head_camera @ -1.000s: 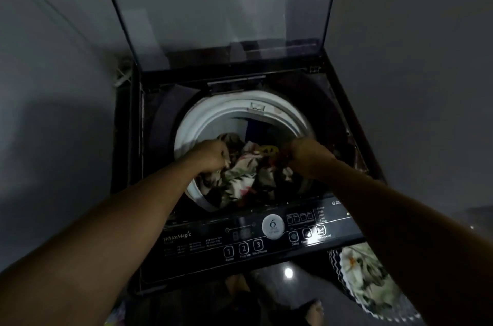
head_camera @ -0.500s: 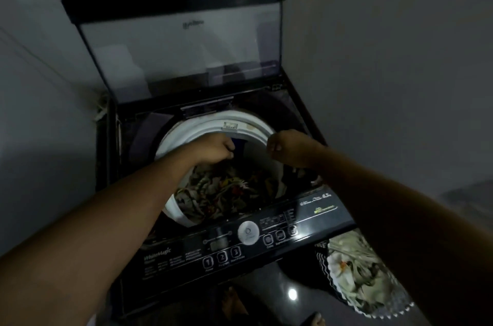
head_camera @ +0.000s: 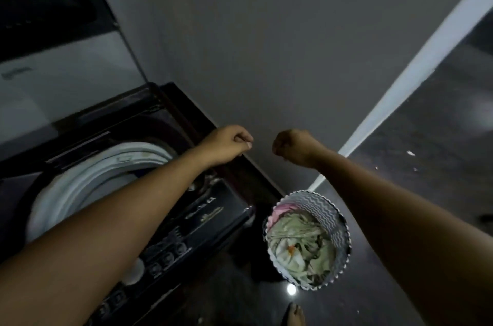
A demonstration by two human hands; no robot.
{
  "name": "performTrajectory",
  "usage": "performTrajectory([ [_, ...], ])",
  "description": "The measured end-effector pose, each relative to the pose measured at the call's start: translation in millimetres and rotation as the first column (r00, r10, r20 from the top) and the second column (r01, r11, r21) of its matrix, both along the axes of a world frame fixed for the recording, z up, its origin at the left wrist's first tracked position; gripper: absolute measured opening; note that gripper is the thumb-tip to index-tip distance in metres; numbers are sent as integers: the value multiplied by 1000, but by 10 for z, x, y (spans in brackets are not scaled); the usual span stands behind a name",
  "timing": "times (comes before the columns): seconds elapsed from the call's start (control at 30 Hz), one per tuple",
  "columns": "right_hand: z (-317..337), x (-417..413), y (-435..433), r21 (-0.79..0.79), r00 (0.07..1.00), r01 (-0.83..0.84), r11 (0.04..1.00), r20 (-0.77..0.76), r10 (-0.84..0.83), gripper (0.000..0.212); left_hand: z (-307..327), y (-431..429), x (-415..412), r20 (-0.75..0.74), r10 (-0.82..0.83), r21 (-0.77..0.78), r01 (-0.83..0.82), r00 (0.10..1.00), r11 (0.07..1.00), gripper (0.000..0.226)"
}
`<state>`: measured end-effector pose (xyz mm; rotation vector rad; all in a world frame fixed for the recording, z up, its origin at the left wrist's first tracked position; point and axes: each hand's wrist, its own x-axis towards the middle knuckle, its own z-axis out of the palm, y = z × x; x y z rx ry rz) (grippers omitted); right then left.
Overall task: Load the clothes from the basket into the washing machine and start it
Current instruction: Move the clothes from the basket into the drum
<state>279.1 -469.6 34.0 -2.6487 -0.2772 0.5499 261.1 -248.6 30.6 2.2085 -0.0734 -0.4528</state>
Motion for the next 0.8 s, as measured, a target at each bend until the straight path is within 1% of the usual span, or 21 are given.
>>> performTrajectory([
  [0.13,-452,-114,-804,49,990,126,991,-67,-122,16,-325,-780,18,-60,-51,3,51,997,999,12],
  [0.23,-871,-224,-1311,60,977,192,980,-111,-185,16,-663,-1275,-3,-125,-70,-7,70,990,998,12],
  [0.37,-1629,-355,-1858,85,941,290,953,-207,-268,12,-1351,-1852,-97,-233,-66,-25,61,970,998,12],
  [0.47,-2293,-492,-2154,87,909,337,938,-289,-299,15,-2031,-2177,-196,-334,-51,-12,50,941,999,11],
  [0.53,-2698,-629,-2267,97,896,345,934,-331,-297,15,-2480,-2302,-265,-396,-37,2,41,918,999,9],
  [0.6,-3124,-770,-2347,101,879,340,935,-388,-278,7,-2929,-2386,-334,-454,-6,25,19,891,1000,11],
  [0.63,-3333,-845,-2377,87,866,335,938,-421,-270,7,-3137,-2415,-376,-482,8,38,12,876,999,11],
  [0.73,-3832,-1031,-2405,43,851,270,962,-477,-217,19,-3679,-2457,-507,-541,39,75,2,840,997,12],
  [0.8,-4130,-1125,-2406,18,846,208,978,-504,-171,32,-4046,-2470,-607,-577,54,87,-5,815,996,14],
])
